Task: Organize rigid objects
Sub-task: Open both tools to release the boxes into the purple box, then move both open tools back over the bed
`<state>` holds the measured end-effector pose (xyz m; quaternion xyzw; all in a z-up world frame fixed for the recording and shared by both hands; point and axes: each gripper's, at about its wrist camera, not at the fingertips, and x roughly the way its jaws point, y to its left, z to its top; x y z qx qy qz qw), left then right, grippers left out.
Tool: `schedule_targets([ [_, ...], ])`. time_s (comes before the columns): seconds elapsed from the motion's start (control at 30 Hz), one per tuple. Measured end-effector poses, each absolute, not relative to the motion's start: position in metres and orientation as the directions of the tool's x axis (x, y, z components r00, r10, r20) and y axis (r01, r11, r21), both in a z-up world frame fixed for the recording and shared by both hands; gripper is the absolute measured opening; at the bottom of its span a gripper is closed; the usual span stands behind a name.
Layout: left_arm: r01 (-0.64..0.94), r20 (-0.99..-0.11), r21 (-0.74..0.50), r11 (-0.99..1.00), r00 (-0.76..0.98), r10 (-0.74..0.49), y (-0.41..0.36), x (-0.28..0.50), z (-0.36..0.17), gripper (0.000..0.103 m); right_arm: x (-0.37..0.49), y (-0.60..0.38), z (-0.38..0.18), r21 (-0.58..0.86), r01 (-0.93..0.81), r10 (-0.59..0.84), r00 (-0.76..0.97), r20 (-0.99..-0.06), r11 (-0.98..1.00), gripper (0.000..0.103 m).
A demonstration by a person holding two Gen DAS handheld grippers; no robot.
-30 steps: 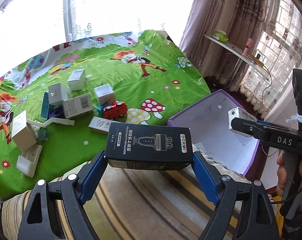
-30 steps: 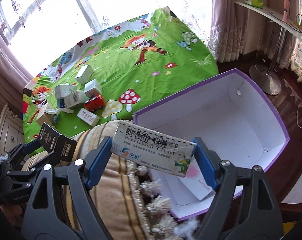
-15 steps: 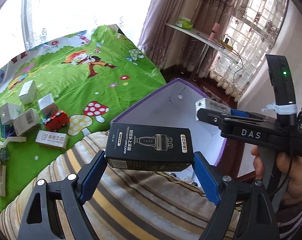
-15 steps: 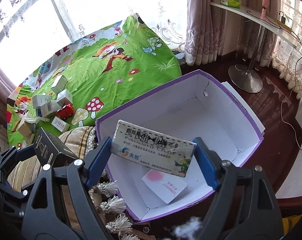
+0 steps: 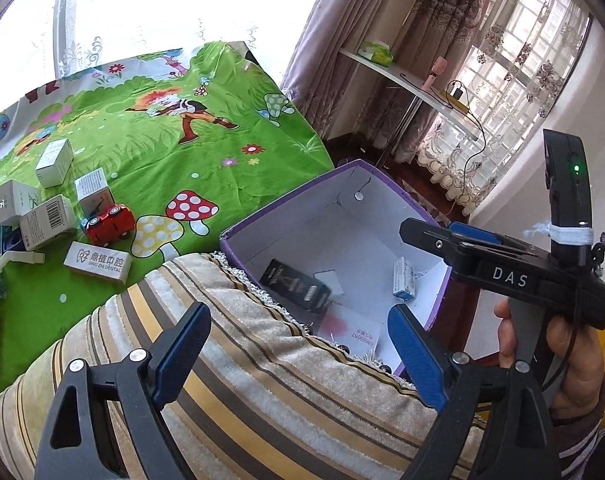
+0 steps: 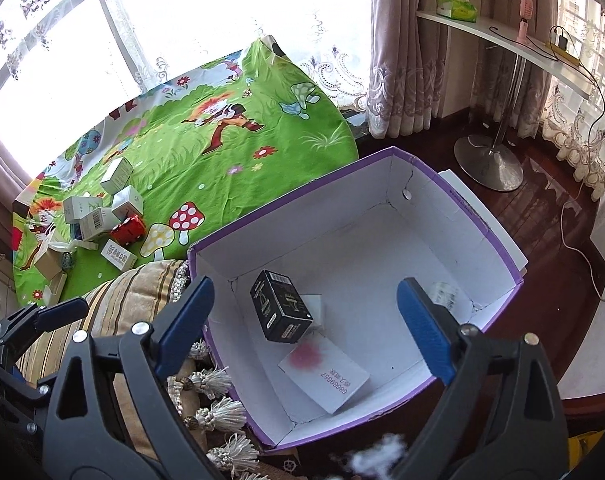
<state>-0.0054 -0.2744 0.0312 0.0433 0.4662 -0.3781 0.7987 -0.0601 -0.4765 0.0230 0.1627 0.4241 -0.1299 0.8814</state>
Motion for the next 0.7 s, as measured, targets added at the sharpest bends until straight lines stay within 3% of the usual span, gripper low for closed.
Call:
schedule_targets([
  [0.7,0.407,-0.752,-0.343,0.847,0.421,-0.507,-0.172,0.032,0.031,0.091,-0.044,-0.432,0.021,0.154,0.233,-0.014,0.591,-0.807,0.96,0.094],
])
